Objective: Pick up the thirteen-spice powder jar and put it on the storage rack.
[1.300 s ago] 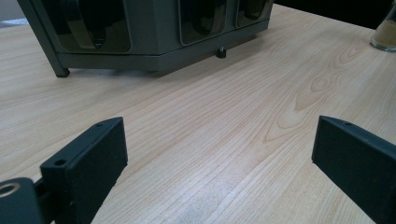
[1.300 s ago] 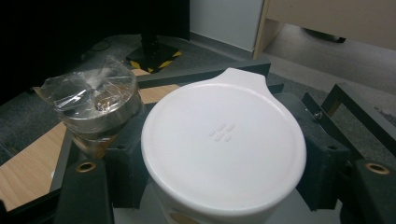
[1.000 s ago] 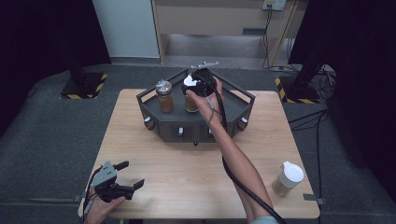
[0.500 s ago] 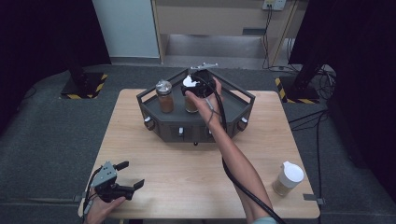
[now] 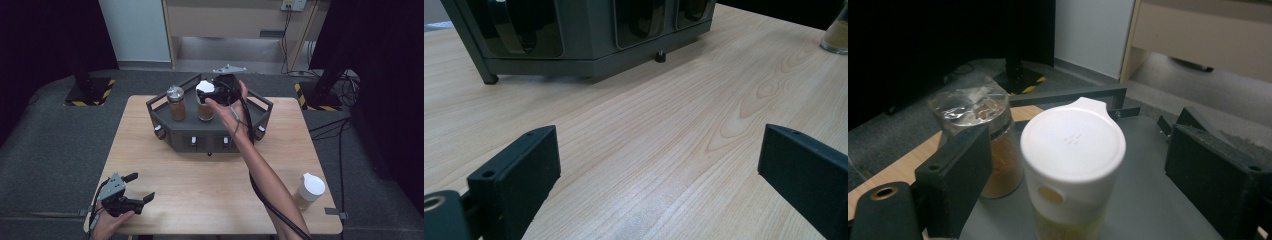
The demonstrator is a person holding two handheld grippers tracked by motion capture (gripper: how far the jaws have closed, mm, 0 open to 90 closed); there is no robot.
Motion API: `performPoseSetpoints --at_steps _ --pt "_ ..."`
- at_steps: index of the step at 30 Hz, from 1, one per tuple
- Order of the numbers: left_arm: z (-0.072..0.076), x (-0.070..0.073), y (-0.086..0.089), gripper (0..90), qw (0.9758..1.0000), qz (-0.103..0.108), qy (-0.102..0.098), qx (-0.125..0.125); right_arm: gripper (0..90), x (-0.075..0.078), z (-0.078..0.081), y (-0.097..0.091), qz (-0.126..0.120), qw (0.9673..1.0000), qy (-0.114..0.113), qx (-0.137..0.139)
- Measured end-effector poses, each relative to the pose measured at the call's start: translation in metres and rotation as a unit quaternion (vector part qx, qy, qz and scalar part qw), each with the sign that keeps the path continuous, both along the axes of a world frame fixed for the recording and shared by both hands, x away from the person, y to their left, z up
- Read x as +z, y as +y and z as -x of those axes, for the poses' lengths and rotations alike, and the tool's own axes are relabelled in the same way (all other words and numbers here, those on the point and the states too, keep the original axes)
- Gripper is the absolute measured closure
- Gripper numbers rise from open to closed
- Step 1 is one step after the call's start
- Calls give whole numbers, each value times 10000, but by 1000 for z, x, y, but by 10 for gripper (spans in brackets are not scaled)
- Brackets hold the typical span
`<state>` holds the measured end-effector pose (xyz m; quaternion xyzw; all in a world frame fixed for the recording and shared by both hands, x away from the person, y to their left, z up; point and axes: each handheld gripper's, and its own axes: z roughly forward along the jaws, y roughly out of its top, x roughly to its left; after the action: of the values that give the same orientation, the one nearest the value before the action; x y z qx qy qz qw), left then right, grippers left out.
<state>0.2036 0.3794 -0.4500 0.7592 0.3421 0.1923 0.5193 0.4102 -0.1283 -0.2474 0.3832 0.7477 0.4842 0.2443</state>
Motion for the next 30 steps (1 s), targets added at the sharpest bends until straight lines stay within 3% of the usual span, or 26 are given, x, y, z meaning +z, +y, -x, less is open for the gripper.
performPoseSetpoints --at_steps 5,11,19,30 --pt "0 0 0 26 10000 4 0 4 112 7 25 -27 -41 9997 -179 172" --pt "0 0 0 26 10000 3 8 13 111 8 51 -61 -90 9990 -221 371" --pt "0 0 -1 26 10000 -5 21 14 109 -5 85 -103 -163 9978 -293 580" --pt "-1 0 -1 26 10000 6 36 3 107 -24 124 -134 -271 9959 -383 773"
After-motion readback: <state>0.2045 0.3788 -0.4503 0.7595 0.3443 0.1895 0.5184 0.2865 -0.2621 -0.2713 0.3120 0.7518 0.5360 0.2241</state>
